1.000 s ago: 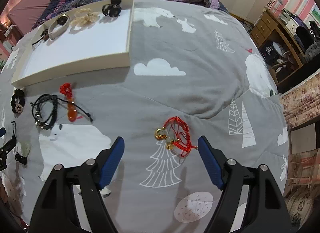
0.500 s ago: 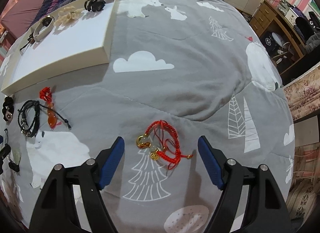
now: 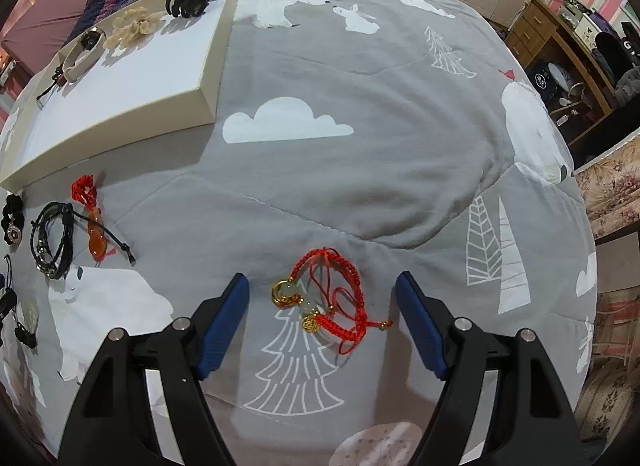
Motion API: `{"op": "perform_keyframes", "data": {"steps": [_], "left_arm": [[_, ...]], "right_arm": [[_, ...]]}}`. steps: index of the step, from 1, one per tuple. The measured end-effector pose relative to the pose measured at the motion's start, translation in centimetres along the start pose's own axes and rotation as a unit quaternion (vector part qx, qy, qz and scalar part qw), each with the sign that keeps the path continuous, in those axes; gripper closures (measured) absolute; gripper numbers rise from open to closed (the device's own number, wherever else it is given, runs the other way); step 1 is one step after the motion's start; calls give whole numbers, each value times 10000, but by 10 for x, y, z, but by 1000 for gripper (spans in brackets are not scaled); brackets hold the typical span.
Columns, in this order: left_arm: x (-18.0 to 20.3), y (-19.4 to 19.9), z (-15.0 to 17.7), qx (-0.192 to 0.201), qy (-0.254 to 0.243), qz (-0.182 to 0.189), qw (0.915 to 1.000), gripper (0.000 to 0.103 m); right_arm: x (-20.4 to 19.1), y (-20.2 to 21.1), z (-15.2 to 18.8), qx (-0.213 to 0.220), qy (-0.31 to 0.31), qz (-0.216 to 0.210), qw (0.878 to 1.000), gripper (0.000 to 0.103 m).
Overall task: Organize jewelry
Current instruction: 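Close the left tool on the silver pendant's black cord while the right tool grasps the red keychain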
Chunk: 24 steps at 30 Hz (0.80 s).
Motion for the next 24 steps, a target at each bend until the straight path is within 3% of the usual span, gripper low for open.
{"op": "perform_keyframes", "data": {"steps": [5,10,15,20,24], "left_arm": [[-3,3,4,13,-50,-46,10000,51],[-8,5,3,12,-1,-51,10000,62],[-12,5,2,11,34,-61,10000,73],[-15,5,0,10,65,2,10000,87],[-19,4,-3,-20,127,130,9998,91]], "right_arm": [[2,-2,-1,45,-3,-31,10000,27],[1,-1,0,77,34,0,10000,29],[-8,3,2,98,63,-62,9999,45],[-17,5,2,81,-3,-263,9996,67],[-18,6,3,114,-72,-325,9994,71]]}}
Point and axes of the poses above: each gripper's, at about its wrist camera, not at the fingertips, and y roughly against the way its jaws point, x to its right, z to its underside, the point moved 6 cm from there along -y, roughly the way its jaws point, and after that the axes turned 13 degrees about y, right-handed, at the moved point
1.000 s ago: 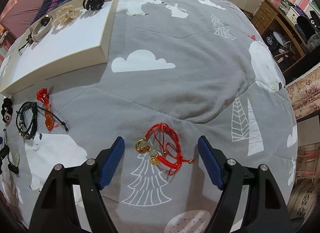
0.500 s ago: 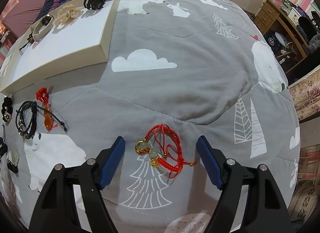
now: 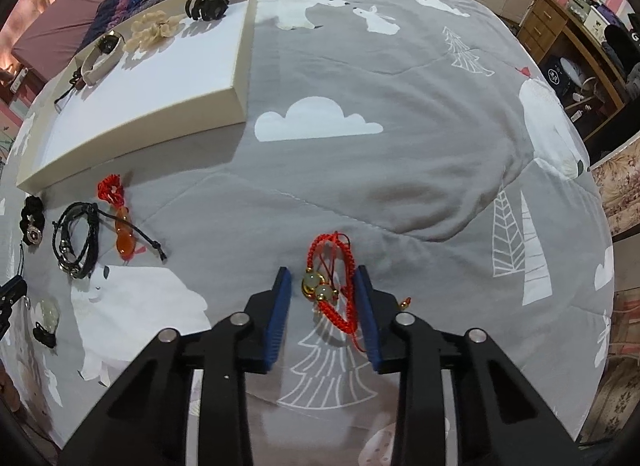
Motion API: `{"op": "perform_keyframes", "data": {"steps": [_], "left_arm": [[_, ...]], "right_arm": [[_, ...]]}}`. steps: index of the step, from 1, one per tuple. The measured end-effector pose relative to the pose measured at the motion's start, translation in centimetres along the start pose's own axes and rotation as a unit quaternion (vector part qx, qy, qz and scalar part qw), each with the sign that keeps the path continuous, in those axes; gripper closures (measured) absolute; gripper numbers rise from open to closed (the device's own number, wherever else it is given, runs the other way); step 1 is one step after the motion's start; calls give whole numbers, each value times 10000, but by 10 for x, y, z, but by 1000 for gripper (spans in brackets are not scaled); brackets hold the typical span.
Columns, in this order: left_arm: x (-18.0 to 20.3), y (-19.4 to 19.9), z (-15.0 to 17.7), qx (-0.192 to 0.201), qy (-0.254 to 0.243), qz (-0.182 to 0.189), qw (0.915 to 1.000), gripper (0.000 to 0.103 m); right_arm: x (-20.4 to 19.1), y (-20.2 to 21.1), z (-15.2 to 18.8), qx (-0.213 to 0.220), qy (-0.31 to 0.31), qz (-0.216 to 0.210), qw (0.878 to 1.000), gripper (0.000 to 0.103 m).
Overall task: Organize jewelry
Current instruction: 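Close the left tool on the silver pendant's black cord while the right tool grasps the red keychain, then carry the pendant with the left tool into the white tray while the right tool carries the keychain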
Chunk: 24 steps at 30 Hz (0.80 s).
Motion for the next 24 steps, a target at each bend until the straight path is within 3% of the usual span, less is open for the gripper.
{"op": "perform_keyframes", "data": {"steps": [4,7,24], "left_arm": [[-3,0,-1,-23,46,83,10000,92],[-2,0,-1,-16,48,92,9999,93],[-1,0,-2,-35,56,120,9999,93]], "right_arm": [[2,1,-1,32,-59,-4,10000,85],[5,1,-2,68,-75,24,9999,90],[3,4,-1,65,56,181,9998,91]]}}
Point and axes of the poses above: each gripper's, at about its wrist camera, not at the fingertips, and y roughly against the way its jaws point, x to its right, z to its underside, the point moved 6 cm from there along -y, roughly the way its jaws point, and after that the axes turned 13 degrees about y, right-handed, at the moved point
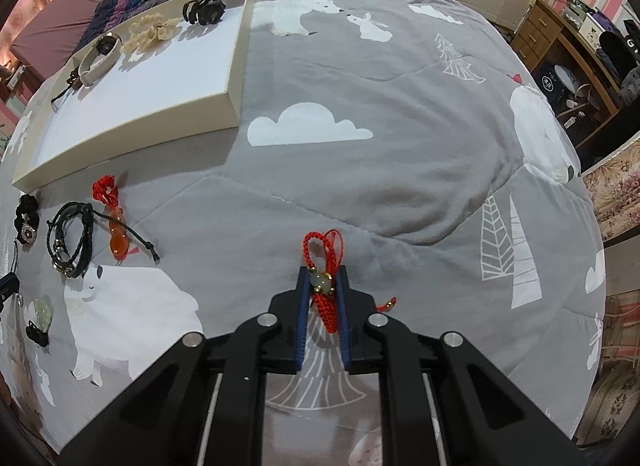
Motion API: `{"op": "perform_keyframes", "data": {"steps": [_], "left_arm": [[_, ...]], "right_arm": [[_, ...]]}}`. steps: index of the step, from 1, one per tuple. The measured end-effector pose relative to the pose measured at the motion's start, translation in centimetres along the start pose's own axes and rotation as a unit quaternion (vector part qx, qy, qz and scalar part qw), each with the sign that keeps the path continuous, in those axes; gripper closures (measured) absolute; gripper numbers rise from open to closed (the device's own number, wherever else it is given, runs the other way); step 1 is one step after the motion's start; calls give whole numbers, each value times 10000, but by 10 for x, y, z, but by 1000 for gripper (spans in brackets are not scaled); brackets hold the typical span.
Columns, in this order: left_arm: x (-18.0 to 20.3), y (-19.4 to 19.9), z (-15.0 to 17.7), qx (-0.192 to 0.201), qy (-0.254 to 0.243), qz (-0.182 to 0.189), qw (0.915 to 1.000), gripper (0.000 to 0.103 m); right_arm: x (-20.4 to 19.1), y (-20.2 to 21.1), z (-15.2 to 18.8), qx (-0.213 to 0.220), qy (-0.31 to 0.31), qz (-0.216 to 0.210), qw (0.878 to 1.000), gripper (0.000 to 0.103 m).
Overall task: Organize jewelry
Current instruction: 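Carry the pendant with the left tool into the white tray while the right tool carries the keychain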
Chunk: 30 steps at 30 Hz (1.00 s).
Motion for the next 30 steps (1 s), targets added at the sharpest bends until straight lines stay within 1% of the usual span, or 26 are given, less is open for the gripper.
{"op": "perform_keyframes", "data": {"steps": [7,18,26,30], "left_arm": [[6,7,-2,80,-32,48,10000,93],[14,25,-16,212,-95,133,9996,93],[16,33,-30,266,-121,181,9994,93],[19,38,-43,317,-136,169,9993,93]], "right_arm": [[-3,10,-4,86,66,77,9999,91],[-4,28,-12,271,94,56,9996,91],[-6,41,-27,403,188,99,9990,91],[-9,49,-38,498,219,94,9985,91]]}}
Point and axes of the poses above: each gripper's, at about its wrist camera, not at the fingertips, and y roughly against the way its jaws point, x to its right, z to its underside, the point moved 6 cm from there along -y, roughly the way its jaws point, and after that the axes turned 13 degrees about y, right-handed, at the moved point
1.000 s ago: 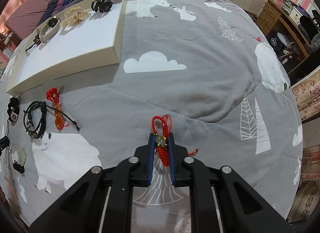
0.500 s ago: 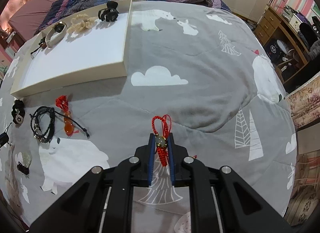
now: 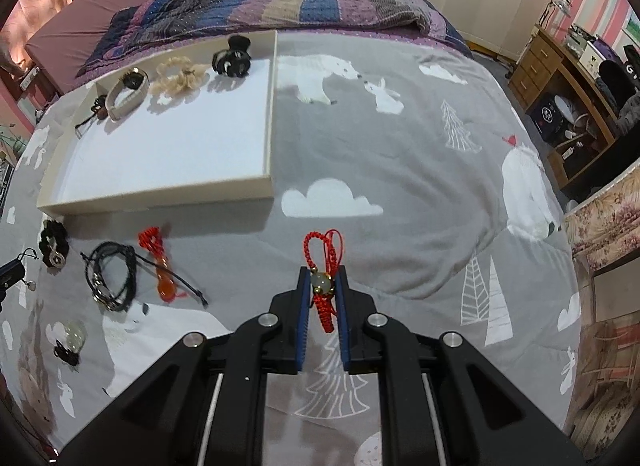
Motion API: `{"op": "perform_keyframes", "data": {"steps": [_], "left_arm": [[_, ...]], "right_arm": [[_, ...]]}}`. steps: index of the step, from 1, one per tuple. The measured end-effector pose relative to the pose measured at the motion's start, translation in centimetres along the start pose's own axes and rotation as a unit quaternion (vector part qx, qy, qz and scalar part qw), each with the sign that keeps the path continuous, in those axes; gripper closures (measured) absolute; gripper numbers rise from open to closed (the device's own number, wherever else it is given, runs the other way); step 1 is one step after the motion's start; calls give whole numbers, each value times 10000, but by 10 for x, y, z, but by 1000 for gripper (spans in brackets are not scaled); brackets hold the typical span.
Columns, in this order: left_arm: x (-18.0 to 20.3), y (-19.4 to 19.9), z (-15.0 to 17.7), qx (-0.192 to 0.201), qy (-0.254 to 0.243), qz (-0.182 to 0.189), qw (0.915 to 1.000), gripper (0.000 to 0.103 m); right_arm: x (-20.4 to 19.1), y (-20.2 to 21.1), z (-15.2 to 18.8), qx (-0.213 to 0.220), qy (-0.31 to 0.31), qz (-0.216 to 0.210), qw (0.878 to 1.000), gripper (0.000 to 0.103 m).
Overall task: Organize jewelry
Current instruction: 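Carry the pendant with the left tool into the white tray while the right tool carries the keychain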
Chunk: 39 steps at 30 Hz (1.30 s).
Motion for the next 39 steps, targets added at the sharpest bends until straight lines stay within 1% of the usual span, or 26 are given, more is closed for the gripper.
{"op": "perform_keyframes", "data": {"steps": [5,10,12,17,19,21,24,26,30,34,38,39], "left_arm": [[11,11,-29,160,-46,58,9998,93],[24,15,-71,280,-11,103,9996,93],[28,13,-93,318,35,96,9994,93],[36,-2,-140,449,87,53,9989,93],[37,-15,-156,393,134,104,9991,93],[36,-37,-170,222,219,148,9994,93],[32,-71,-179,-13,346,90,9994,93],[30,-90,-177,-161,396,68,9991,93],[32,-119,-176,-286,361,-62,9989,93],[33,-130,-174,-362,336,-92,9987,93],[32,-131,-174,-331,299,-123,9989,92],[32,-132,-175,-332,290,-142,9989,90]], "right_arm": [[-6,17,-27,250,45,-44,9997,91],[-18,36,-72,536,151,-111,9984,91],[-24,42,-95,661,214,-145,9975,91],[-39,43,-143,873,324,-210,9954,91],[-45,36,-162,886,399,-135,9952,91],[-51,22,-177,830,464,-152,9954,91],[-58,-7,-191,711,492,-209,9960,91],[-60,-31,-196,589,489,-255,9967,91],[-63,-69,-195,364,443,-342,9978,91],[-61,-99,-191,174,346,-441,9983,91],[-60,-117,-187,33,278,-462,9985,90],[-61,-119,-186,-1,296,-462,9985,90]]}}
Point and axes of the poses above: each gripper's, at about its wrist camera, not at the fingertips, and y roughly against the way its jaws point, x to its right, z to its underside, the point moved 6 cm from there along -y, roughly the way its jaws point, and after that the axes turned 13 degrees about y, right-handed, at the moved point
